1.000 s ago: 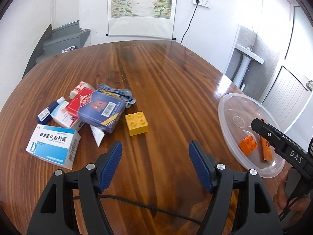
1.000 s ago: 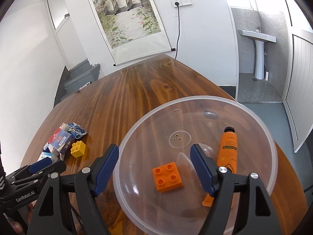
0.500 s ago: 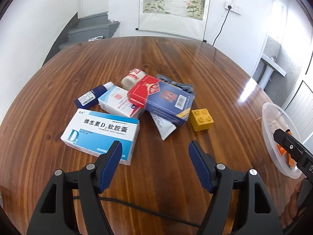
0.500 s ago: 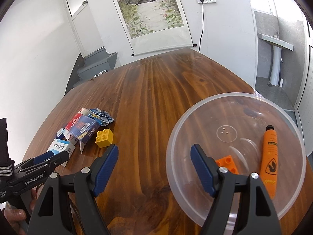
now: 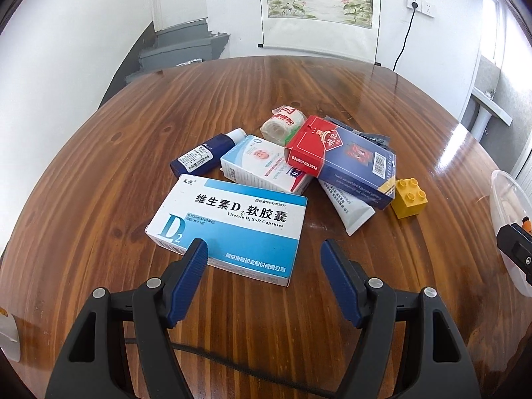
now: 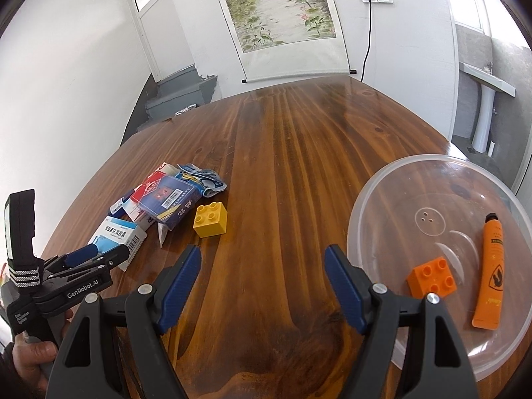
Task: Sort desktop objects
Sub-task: 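Withdraw both grippers from the bowl back over the table items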
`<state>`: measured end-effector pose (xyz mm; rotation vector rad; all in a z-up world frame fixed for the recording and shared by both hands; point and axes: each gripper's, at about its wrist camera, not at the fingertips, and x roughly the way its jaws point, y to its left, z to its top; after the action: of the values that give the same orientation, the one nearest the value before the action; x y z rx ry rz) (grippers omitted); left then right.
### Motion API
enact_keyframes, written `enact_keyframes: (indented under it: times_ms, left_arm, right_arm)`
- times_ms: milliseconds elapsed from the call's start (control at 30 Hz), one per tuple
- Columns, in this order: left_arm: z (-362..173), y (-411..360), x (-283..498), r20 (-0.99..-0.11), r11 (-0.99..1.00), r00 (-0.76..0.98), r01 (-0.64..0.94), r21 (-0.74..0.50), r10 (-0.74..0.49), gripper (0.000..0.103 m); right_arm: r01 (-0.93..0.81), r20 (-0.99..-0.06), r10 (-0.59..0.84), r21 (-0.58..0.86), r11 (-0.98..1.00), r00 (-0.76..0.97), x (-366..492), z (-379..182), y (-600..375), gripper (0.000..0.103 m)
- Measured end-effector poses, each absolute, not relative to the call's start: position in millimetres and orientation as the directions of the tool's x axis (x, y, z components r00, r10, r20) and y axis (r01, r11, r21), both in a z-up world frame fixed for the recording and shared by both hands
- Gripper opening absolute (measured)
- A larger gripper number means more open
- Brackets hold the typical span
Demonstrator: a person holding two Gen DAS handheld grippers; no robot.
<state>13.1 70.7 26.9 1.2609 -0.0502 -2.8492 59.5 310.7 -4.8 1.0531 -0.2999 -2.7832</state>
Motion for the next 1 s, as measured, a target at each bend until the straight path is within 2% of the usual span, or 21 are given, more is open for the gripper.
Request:
enact_keyframes:
  times_ms: [233, 733, 1000]
  left_arm:
    - [21, 63, 17, -0.738, -0.995, -0.668, 0.048, 0.085, -0.095, 0.074]
    - [6, -16, 38, -0.775, -0.985, -0.62, 0.169, 0.02, -0.122, 0.074]
    - [12, -47, 54, -0.771, -0.972, -0.621, 0.236, -0.01, -0.143, 0.074]
  right_arm:
    - [0.088, -0.645, -0.219, 0.23, -0.969, -0.732, 56, -9, 299, 0.08]
    - [0.117, -0.664, -0.234, 0.216, -0.969, -0.71, 48, -15, 279, 0.08]
    - [0.163, -0.697, -0.29, 0.245, -0.956, -0.656, 36, -23, 260, 0.08]
